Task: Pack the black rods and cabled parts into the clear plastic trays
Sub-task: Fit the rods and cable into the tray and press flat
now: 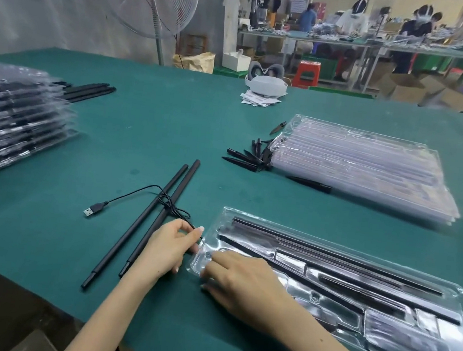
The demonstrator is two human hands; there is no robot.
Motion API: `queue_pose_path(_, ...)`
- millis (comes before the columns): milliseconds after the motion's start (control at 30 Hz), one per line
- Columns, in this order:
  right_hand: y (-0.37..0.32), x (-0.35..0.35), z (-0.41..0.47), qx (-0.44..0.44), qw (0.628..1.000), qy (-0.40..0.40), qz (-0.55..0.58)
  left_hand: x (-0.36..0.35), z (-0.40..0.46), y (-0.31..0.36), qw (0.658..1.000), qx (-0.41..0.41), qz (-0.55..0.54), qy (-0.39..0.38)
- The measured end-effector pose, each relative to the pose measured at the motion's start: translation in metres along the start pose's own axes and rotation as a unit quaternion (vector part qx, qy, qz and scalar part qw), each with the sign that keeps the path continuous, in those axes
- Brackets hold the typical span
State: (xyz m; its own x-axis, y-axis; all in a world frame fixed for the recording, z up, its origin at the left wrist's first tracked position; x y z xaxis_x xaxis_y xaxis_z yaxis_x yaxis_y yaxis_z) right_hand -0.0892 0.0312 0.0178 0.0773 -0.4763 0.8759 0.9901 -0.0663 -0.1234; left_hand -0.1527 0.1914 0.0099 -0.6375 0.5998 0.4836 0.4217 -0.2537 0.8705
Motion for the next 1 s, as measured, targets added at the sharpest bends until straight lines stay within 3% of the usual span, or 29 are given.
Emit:
queue_pose_path(100,0.003,-0.005,-0.002,-0.025,0.999,-0.016,0.045,0.002,-0.002,0.005,0.990,-0.036,0.139,-0.006)
queue_pose_path(200,0.009,-0.001,-0.004,-0.058,0.992,-0.010,0.111,0.004,-0.008,0.007,0.951,-0.090,0.295,0.041)
queue_pose_path(467,0.030,0.017,0.020,-0.120,0.955,-0.127,0.241,0.000,-0.015,0.001,0.982,-0.054,0.176,-0.037)
queue_pose_path(533,0.042,0.019,0.034,-0.158,0.960,-0.074,0.218,0.002,-0.013,0.004,0.985,-0.041,0.158,-0.059)
queue_pose_path(600,0.053,0.012,0.047,-0.220,0.968,-0.035,0.113,0.003,-0.012,0.007,0.987,-0.029,0.136,-0.077)
queue_pose_path(767,0.065,-0.004,0.064,-0.350,0.904,-0.221,0.106,0.000,-0.009,0.010,0.993,0.019,0.082,-0.079)
queue_pose_path(867,0.069,-0.005,0.068,-0.348,0.894,-0.256,0.118,0.001,-0.006,0.012,0.991,0.051,0.055,-0.114)
queue_pose_path(1000,0.070,-0.005,0.073,-0.339,0.886,-0.298,0.105,0.011,-0.008,0.011,0.980,0.016,0.083,-0.179)
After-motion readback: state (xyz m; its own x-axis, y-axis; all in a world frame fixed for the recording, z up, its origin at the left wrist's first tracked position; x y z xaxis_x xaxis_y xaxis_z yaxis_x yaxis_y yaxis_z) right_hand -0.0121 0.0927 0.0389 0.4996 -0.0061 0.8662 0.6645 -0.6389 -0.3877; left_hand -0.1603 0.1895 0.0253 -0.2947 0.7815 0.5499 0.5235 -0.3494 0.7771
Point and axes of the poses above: each hand's wrist, its own z-axis towards the middle knuckle, its own x-axis out of the back of the hand, y = z × x, the point moved 1 cm from there along z, towards the middle knuckle, and after that the axes turned 9 degrees about y, right-handed, at the moved point
